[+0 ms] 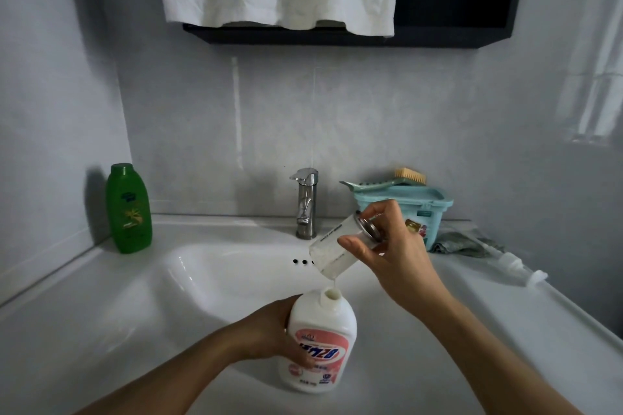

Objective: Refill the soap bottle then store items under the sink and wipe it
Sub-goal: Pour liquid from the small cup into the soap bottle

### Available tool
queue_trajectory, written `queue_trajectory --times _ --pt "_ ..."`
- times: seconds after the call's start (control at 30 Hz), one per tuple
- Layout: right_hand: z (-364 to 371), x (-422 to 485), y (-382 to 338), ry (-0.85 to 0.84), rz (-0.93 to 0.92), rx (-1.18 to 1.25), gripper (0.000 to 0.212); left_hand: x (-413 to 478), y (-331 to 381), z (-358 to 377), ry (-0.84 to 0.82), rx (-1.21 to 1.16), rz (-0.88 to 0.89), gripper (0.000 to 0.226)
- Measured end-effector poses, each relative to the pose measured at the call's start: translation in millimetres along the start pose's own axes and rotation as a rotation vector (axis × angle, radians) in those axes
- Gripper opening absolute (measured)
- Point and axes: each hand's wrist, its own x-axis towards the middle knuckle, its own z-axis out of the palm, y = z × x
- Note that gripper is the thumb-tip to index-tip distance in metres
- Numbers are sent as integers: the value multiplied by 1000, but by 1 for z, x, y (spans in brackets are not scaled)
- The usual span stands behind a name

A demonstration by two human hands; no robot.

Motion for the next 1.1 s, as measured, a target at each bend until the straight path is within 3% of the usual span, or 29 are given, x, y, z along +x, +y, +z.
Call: queue_trajectory --times 1.1 --pt "0 -2 -1 -8 -14 8 45 3 -3 0 3 7 -3 73"
